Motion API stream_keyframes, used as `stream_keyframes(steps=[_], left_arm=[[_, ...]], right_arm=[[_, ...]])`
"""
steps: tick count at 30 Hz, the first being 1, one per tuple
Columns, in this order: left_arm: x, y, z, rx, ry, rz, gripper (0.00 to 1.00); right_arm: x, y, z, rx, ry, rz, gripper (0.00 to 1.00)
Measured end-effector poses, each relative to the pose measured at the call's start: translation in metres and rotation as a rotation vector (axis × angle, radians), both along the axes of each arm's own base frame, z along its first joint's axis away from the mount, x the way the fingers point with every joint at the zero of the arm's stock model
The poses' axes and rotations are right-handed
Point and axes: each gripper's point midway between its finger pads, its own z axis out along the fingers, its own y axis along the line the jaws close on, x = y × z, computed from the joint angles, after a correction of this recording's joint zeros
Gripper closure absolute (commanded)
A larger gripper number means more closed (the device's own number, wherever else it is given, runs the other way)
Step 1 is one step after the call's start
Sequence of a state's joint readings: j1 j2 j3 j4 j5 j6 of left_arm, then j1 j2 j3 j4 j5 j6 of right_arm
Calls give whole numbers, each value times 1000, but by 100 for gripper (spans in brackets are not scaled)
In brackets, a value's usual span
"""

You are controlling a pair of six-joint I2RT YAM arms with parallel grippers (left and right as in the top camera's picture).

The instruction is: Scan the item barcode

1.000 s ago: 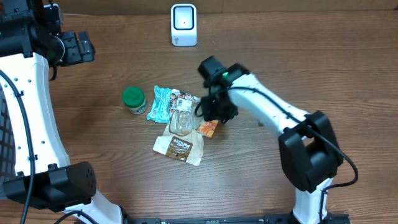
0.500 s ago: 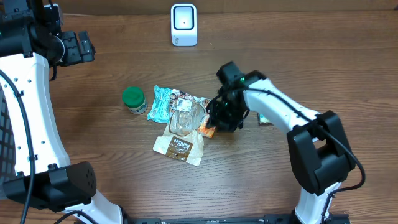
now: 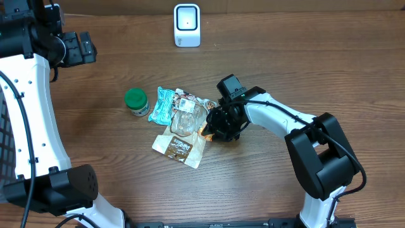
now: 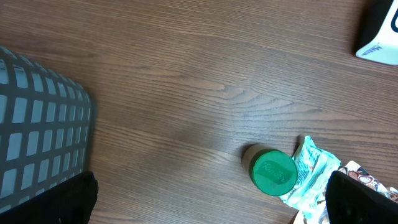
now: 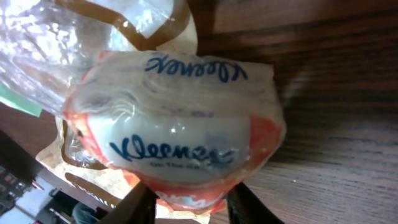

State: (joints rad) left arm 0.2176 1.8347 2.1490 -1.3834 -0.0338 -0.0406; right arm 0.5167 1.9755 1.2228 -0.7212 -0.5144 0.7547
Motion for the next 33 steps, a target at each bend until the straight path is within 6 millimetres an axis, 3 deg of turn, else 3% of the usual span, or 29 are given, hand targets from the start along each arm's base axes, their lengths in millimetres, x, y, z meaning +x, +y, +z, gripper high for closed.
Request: stream_keyframes(steps=[6, 11, 18, 23, 33], left_arm=[[0, 0, 0, 0, 0, 0, 1], [0, 0, 0, 0, 0, 0, 0], [0, 0, 0, 0, 0, 0, 0], [0, 0, 0, 0, 0, 0, 0], [0, 0, 0, 0, 0, 0, 0]], right_arm=[[-6, -21, 5, -64, 17, 76, 70], [20, -42, 16, -127, -131, 222, 64], [44, -63, 11, -254, -310, 422, 64], [35, -70, 13, -265, -270, 454, 63], [23, -74, 23, -241, -145, 325, 62]])
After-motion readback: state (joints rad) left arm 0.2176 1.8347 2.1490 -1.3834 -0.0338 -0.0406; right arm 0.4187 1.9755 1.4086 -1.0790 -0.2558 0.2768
